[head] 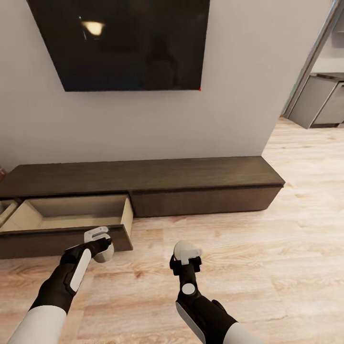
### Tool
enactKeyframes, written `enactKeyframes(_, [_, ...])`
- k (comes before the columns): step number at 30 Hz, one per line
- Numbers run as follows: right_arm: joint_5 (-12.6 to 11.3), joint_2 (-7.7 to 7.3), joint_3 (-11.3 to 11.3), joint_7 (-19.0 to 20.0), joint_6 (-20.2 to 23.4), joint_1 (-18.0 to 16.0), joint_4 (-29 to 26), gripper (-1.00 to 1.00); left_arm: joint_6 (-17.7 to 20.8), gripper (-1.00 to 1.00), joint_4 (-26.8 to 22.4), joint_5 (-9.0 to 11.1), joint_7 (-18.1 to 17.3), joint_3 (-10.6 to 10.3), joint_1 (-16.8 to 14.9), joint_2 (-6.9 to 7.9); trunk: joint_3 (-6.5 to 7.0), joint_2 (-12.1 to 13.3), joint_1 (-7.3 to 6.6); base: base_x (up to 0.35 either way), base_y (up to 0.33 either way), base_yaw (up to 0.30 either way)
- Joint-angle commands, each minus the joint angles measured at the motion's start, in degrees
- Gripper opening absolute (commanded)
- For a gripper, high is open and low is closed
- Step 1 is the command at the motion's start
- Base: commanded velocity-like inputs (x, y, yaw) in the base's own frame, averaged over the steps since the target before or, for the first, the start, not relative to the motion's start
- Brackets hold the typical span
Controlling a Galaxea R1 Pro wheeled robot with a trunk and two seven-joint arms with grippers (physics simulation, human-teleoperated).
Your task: Place each of the two pumpkins and all three candles from the living room inside a cabinet in the living room (use any cabinet), then make sure every cabinet is closed, and position the cauldron so it is next to a table in the living room.
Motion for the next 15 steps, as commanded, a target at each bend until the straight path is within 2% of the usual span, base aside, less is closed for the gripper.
enactKeyframes(1, [0.10,0.00,0.02,-0.01,-0.11,0.00,-0.01,-1.00,0.02,-1.00,-0.01,-0.14,-0.03,0.00,0.00,0.00,0.07,0.00,0.00,0.000,0.000,0.216])
enactKeyframes(15, [0.10,0.00,0.10,-0.02,-0.07,0.00,1.20,-1.00,0.02,-1.00,-0.09,0.04,-0.05,0.17,0.00,0.00,0.99,0.00,0.00,0.000,0.000,0.216])
